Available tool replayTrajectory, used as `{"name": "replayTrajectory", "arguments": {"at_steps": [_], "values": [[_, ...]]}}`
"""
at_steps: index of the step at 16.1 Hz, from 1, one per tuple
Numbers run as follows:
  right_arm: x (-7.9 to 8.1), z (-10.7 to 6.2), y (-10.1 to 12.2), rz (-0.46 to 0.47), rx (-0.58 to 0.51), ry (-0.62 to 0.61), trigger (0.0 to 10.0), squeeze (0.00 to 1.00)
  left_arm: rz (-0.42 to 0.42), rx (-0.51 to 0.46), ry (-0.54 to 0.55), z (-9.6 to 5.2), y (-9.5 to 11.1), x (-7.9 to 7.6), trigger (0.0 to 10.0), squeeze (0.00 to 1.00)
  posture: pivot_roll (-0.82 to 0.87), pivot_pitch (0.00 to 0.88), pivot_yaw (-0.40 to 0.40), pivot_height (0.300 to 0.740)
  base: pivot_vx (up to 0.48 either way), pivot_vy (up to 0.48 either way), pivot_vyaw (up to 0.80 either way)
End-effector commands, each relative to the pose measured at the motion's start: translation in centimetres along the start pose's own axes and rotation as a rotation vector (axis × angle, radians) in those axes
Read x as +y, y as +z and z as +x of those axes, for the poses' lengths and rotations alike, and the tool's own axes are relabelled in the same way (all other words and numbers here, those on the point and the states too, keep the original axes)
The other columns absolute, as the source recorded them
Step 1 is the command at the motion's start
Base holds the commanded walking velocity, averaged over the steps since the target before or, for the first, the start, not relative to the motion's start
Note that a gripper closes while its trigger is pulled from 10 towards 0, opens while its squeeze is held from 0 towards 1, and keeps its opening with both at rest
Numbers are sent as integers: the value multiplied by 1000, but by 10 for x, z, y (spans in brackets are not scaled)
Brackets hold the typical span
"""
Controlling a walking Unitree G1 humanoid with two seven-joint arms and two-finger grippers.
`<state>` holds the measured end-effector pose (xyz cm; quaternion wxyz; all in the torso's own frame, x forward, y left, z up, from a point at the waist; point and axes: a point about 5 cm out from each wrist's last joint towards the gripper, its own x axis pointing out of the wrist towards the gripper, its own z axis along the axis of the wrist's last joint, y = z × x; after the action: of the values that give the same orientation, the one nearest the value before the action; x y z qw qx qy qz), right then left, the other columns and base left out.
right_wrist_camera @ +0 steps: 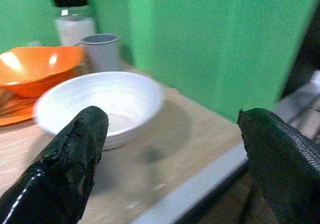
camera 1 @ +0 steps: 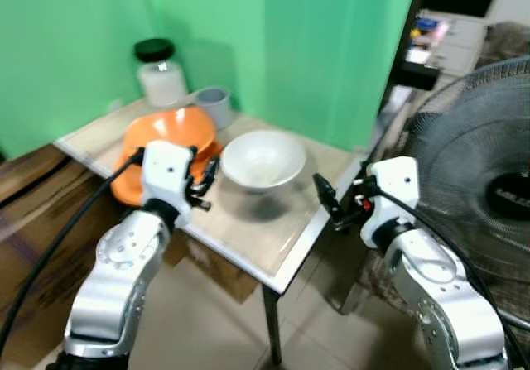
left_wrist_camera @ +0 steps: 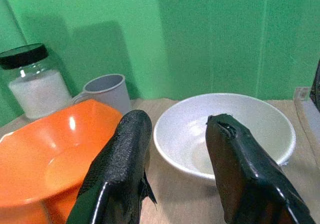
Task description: Setting the table
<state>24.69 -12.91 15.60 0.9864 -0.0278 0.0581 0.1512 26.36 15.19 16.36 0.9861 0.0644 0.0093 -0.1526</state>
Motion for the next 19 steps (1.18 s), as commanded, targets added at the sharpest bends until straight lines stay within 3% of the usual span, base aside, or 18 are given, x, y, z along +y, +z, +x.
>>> {"name": "replayTrajectory", "arguments": {"at_steps": [1,7,11,12,13,14,15,19], "values": [[-5,-1,1,-14,-7,-14,10000,1000,-2,-8,-24,2,3,-5,10000,0,49,0,66,740,307,0,0],[-2,1,4,-22,-19,15,10000,1000,5,-7,-31,2,4,-5,10000,0,53,0,67,740,298,0,267],[-4,11,6,94,27,-8,10000,1000,34,27,-97,-1,-1,-5,10000,0,48,0,73,740,64,0,0],[-5,22,6,162,87,-15,10000,925,43,38,-136,-4,-3,-5,10000,0,41,0,80,740,0,0,0],[-4,29,7,217,133,-14,10000,596,48,50,-164,-6,-5,-5,10000,0,37,0,85,740,0,0,0],[-4,29,7,217,133,-14,10000,596,48,50,-164,-6,-5,-5,10000,0,37,0,85,740,0,0,0],[-5,45,9,279,187,-16,10000,0,61,66,-213,-8,-7,-5,10000,0,38,0,88,740,0,0,0],[-6,85,13,414,353,-23,10000,0,72,115,-332,-17,-12,-6,10000,0,54,0,74,740,0,0,0]]}}
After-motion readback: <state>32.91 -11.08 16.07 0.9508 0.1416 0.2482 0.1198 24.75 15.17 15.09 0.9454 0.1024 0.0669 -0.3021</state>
